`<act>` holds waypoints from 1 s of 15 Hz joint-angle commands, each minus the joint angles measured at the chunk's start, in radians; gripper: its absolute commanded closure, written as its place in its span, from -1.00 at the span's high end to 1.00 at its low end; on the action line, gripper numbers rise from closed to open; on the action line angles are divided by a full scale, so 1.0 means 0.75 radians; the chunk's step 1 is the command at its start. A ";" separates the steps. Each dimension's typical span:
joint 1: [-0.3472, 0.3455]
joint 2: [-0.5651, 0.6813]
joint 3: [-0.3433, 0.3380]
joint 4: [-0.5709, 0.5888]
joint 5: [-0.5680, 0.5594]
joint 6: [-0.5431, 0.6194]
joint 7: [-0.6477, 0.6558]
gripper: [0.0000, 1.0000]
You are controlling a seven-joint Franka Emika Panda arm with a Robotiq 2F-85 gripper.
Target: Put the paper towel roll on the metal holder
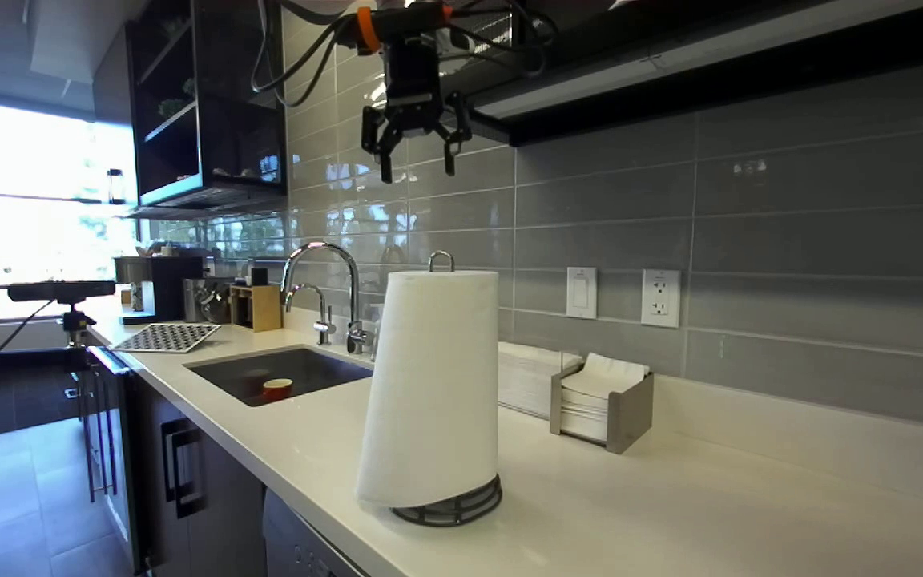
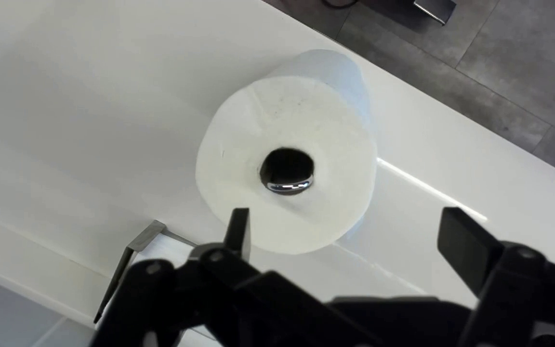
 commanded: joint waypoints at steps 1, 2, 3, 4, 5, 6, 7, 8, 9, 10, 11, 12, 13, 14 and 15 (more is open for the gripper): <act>-0.013 0.010 0.021 0.034 -0.026 -0.018 0.020 1.00; -0.012 0.012 0.022 0.037 -0.025 -0.016 0.023 1.00; -0.013 0.008 0.021 0.037 -0.023 -0.016 0.022 1.00; -0.005 0.037 0.030 0.048 -0.007 0.004 0.046 1.00; -0.005 0.021 0.032 0.029 -0.006 0.018 0.050 1.00; -0.006 0.011 0.034 0.017 0.013 0.030 0.062 1.00; -0.007 -0.010 0.036 -0.016 0.009 0.064 0.066 1.00; -0.011 0.008 0.034 0.010 0.002 0.021 0.031 1.00; -0.010 0.008 0.037 0.009 0.002 0.024 0.033 1.00; -0.010 0.009 0.037 0.009 0.002 0.024 0.033 1.00; -0.011 0.009 0.037 0.009 0.002 0.024 0.033 1.00; -0.011 0.009 0.037 0.009 0.002 0.024 0.033 1.00; -0.011 0.009 0.037 0.009 0.002 0.024 0.033 1.00; -0.011 0.009 0.037 0.009 0.002 0.024 0.033 1.00; -0.011 0.009 0.037 0.009 0.002 0.024 0.033 1.00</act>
